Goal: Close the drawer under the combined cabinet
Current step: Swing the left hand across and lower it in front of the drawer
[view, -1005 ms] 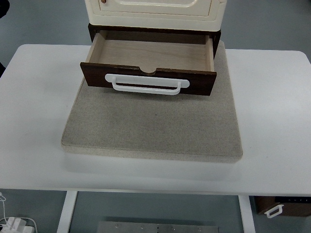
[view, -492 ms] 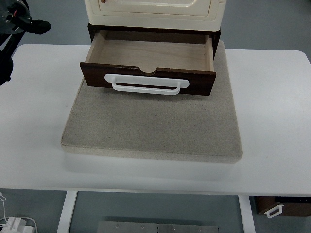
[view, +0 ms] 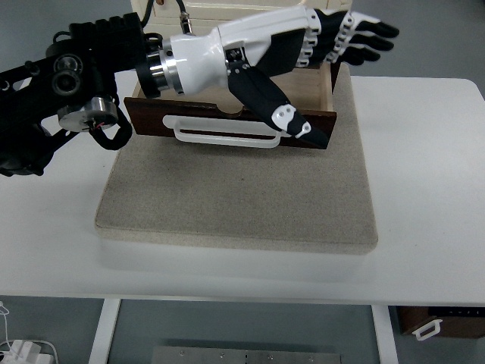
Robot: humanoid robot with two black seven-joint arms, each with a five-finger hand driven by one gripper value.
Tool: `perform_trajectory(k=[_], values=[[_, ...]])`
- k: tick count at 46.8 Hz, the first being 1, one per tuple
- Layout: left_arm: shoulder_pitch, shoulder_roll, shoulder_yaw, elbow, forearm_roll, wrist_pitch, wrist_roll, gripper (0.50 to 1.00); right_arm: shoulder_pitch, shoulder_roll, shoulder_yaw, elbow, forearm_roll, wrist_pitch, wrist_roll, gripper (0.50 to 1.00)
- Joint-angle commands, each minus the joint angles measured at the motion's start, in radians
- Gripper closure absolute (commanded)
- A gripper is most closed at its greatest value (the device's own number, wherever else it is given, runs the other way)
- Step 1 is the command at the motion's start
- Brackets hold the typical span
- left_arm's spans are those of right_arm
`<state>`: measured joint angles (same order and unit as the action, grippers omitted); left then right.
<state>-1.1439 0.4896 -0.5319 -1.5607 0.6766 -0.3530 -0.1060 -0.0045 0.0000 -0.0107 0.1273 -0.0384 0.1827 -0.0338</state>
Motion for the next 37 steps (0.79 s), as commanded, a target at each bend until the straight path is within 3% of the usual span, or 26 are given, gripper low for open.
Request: perform_trajectory(k=[1,16,29,37], values=[[-0.01,-0.002,0.078,-0.001,0.015,-0.006,0.003,0.5,0.0,0.0,0.0,0.0,0.0,0.0,0.002,0.548],[-0.016,0.004,0.227,0.021,0.155,-0.156,0.023,0.5,0.0,0.0,0.0,0.0,0.0,0.0,0.0,0.548],[-0.019,0.027,0.242,0.062,0.158,-0.239,0.218,0.5,0.0,0.0,0.0,0.0,0.0,0.0,0.0,0.548],[-0.02,0.026,0.242,0.099,0.158,-0.25,0.292,0.5,0.0,0.0,0.0,0.0,0.0,0.0,0.0,0.548]])
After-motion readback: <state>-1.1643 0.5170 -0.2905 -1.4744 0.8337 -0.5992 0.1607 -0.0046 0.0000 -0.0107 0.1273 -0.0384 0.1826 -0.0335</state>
